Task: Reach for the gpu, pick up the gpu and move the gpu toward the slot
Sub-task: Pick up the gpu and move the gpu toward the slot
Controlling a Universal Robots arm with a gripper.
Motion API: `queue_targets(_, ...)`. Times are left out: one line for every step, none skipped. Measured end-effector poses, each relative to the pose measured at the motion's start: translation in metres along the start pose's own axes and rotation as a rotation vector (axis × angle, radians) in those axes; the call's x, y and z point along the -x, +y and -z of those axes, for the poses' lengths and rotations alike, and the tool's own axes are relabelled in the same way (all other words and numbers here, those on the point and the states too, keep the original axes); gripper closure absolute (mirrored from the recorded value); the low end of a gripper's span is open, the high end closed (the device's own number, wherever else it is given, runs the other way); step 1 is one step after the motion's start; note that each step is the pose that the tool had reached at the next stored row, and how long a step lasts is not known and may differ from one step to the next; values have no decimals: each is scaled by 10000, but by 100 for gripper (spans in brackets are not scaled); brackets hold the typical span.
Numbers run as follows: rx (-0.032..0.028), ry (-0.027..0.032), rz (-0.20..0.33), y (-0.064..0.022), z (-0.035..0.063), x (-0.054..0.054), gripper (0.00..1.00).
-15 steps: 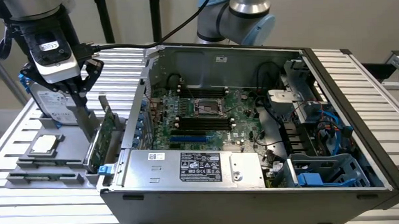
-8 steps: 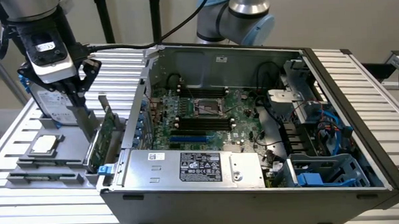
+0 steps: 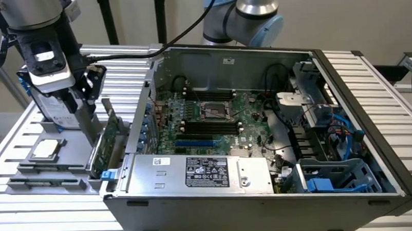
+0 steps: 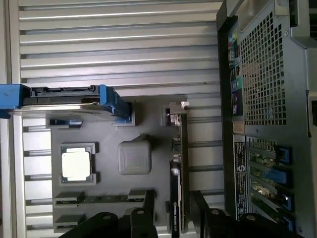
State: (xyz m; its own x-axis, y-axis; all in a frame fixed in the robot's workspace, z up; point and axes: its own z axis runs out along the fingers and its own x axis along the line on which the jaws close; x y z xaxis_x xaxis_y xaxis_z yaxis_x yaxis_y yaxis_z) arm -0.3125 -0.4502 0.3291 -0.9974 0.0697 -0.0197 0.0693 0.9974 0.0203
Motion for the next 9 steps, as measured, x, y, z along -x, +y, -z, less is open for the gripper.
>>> queue_targets(0, -7, -25, -1, -20, -1, 58)
queue_targets(0, -15, -39, -1, -38, -1, 58)
queue_targets(0, -24, -46, -1, -55, -1, 58)
queue_targets(1, -33, -52, -2, -74, -2, 58)
queue_targets(2, -43, -56, -2, -91, -2, 58)
queue_targets(2, -54, -57, -3, -111, -2, 58)
queue_targets(3, -61, -58, -4, -128, -3, 58)
queue_targets(4, -68, -58, -6, -147, -3, 58)
queue_targets(5, -76, -59, -7, -165, -4, 58)
